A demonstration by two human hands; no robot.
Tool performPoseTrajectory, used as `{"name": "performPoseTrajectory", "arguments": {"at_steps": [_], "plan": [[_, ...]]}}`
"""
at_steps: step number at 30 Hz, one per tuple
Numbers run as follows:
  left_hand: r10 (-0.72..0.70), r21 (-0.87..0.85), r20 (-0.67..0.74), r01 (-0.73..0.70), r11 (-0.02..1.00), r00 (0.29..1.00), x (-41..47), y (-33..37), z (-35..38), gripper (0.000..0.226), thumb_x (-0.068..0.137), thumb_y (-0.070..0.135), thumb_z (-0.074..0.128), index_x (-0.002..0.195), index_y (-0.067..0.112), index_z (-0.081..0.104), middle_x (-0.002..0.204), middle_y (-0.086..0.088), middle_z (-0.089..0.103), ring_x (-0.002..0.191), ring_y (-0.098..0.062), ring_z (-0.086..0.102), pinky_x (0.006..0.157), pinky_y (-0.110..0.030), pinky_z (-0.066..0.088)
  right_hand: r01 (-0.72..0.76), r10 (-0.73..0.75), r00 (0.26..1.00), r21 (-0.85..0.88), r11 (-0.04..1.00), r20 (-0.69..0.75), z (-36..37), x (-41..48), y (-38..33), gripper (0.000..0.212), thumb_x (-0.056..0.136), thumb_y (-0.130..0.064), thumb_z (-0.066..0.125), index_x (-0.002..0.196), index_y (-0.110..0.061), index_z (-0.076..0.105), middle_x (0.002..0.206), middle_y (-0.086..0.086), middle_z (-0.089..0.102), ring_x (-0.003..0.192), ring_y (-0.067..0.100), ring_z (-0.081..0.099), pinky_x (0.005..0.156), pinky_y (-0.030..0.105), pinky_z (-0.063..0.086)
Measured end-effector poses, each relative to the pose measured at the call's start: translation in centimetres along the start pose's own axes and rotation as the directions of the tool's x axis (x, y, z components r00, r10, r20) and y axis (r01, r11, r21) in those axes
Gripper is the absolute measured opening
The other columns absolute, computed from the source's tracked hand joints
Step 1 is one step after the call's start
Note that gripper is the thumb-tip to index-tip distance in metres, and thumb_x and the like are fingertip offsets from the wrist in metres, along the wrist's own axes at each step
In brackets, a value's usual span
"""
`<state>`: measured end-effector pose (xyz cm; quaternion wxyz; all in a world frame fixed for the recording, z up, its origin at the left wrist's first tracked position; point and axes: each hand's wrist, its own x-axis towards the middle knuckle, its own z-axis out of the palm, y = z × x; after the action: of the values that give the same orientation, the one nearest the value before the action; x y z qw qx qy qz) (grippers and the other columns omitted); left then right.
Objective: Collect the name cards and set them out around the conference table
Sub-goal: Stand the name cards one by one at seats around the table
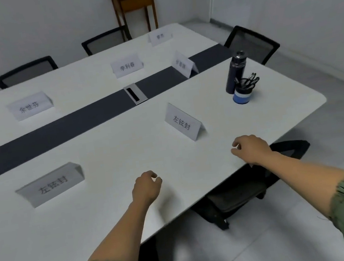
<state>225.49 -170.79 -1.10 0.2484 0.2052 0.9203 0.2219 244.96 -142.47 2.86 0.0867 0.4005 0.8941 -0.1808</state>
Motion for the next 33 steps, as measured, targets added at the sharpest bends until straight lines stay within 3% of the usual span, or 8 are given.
{"name": "performPoseTrajectory", "arguments": {"at_steps": [13,19,28,33], "plan": [[-0.041,-0.081,0.089,0.048,0.996,0.995,10.8,10.9,4.5,0.037,0.091,0.032,0.053,0.118,0.008,0.060,0.125,-0.011,0.060,0.113,-0.030,0.055,0.092,-0.037,0.047,-0.109,0.109,0.993,-0.004,0.994,0.038,-1.6,8.7,10.6,0.038,0.092,-0.043,0.055,0.124,-0.023,0.059,0.122,0.002,0.064,0.108,0.024,0.059,0.086,0.032,0.048],[-0.081,-0.167,0.140,0.105,0.980,0.987,15.0,15.9,6.1,0.052,0.095,0.038,0.050,0.136,0.007,0.046,0.143,-0.011,0.046,0.129,-0.030,0.046,0.102,-0.039,0.041,-0.131,0.133,0.987,-0.024,0.991,0.092,-1.8,14.7,12.2,0.040,0.093,-0.042,0.054,0.127,-0.024,0.056,0.126,0.001,0.062,0.115,0.023,0.056,0.089,0.033,0.045],[-0.234,-0.365,0.037,0.231,0.902,0.972,21.0,20.5,7.4,0.069,0.091,0.050,0.052,0.145,0.013,0.032,0.143,-0.012,0.045,0.128,-0.031,0.045,0.100,-0.039,0.040,0.121,-0.107,0.987,-0.115,0.986,0.124,0.9,26.4,10.9,0.051,0.096,-0.041,0.046,0.142,-0.019,0.040,0.140,0.008,0.045,0.126,0.029,0.044,0.098,0.041,0.041],[-0.335,-0.428,-0.036,0.289,0.856,0.941,23.7,22.1,8.8,0.086,0.087,0.056,0.056,0.152,0.016,0.016,0.152,-0.010,0.033,0.136,-0.030,0.038,0.108,-0.042,0.036,0.314,-0.305,0.949,-0.174,0.933,0.078,2.6,32.7,9.8,0.054,0.095,-0.044,0.048,0.142,-0.018,0.041,0.148,0.010,0.038,0.137,0.029,0.032,0.102,0.045,0.039]]}}
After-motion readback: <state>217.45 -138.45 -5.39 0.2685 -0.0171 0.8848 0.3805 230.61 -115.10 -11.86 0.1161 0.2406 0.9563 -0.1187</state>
